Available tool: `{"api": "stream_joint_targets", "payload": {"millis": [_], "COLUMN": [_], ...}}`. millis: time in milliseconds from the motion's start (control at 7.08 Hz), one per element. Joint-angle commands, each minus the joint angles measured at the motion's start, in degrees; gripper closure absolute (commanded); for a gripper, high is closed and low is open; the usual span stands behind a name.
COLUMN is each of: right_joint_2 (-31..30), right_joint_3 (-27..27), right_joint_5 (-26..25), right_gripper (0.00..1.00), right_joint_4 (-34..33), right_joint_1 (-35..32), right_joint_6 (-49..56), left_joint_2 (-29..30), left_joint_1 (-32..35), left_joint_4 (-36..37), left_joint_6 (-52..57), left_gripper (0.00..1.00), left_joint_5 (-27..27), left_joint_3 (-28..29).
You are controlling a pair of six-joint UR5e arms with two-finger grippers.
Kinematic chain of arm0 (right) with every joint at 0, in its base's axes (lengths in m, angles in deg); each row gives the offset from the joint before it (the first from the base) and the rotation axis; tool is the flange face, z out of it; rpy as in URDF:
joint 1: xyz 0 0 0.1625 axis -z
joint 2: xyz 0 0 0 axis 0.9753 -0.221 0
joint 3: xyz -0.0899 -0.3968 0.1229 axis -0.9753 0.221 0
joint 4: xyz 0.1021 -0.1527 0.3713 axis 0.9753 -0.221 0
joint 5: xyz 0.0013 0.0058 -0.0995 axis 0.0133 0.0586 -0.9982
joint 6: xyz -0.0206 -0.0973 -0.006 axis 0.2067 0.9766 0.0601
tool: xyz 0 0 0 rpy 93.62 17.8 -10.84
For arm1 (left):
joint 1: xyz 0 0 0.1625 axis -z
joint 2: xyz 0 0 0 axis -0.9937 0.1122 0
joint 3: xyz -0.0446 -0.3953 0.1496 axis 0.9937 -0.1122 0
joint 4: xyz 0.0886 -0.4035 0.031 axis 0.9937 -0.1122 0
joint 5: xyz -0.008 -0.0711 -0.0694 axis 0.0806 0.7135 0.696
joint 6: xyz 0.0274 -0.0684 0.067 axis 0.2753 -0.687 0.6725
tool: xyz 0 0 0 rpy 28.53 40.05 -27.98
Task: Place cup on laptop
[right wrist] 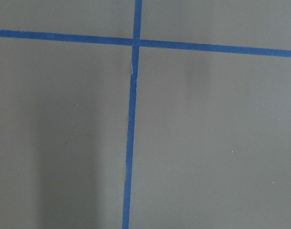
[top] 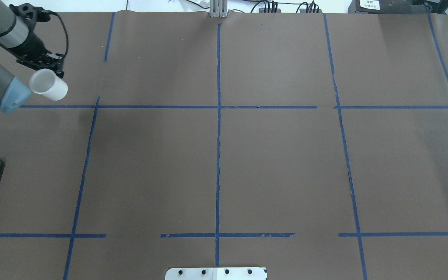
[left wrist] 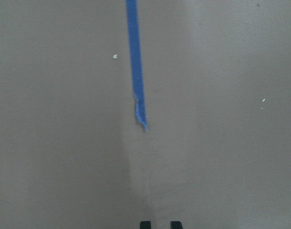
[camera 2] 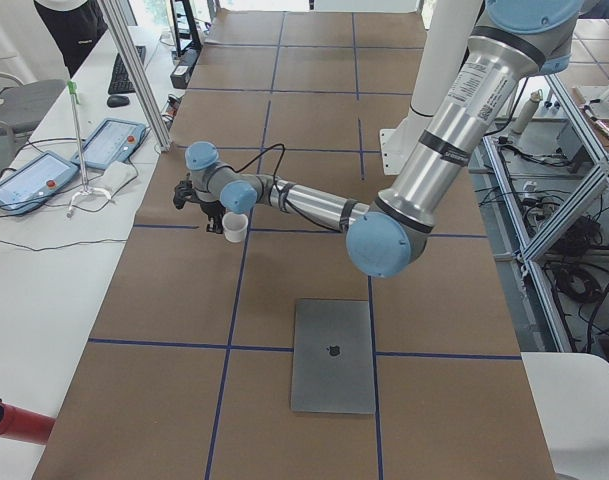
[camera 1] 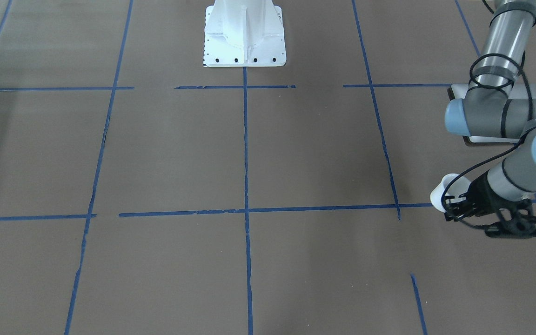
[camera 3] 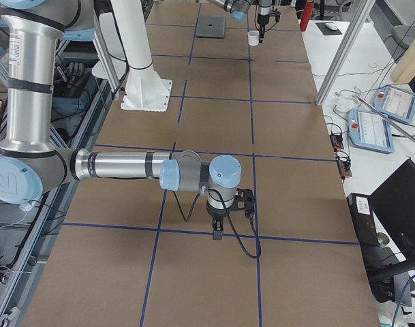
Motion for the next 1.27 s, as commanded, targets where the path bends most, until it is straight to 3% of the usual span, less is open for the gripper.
{"api": "stream_joint_targets", "payload": {"millis": [0,141,424,565,847,1129], "right_joint_2": [0.00,0.09,0.00,0.00,0.00,0.00], "right_joint_3": [0.00,0.00,0.00,0.00,0.00,0.00], "right_joint_5": [0.00,0.00,0.00,-0.09,0.00,0.00], "right_gripper": [0.00,0.00,0.00,0.00,0.00,0.00], "right_joint_4": [0.00,-0.09,0.00,-0.09,0.00,0.00], "right_joint_1": [0.00,0.00,0.00,0.00,0.00,0.00], "right_joint_6": [0.00,0.00,0.00,0.00,0.00,0.00], "left_joint_2": [-20.24,-29.13,-37.62,-37.65,-37.74,-37.74], "left_joint_1": [3.47,5.05,5.15,4.98,4.89,4.71], "left_joint_4": [-0.93,-3.72,-15.12,-16.83,-18.41,-25.36], "left_joint_6": [4.71,9.77,8.08,2.14,2.26,1.47], "left_gripper": [1.00,1.00,1.00,1.00,1.00,1.00], "left_joint_5": [0.31,0.39,0.31,0.31,0.22,0.31], "left_joint_3": [-13.74,-16.23,-14.25,-13.19,-10.74,-6.07]}}
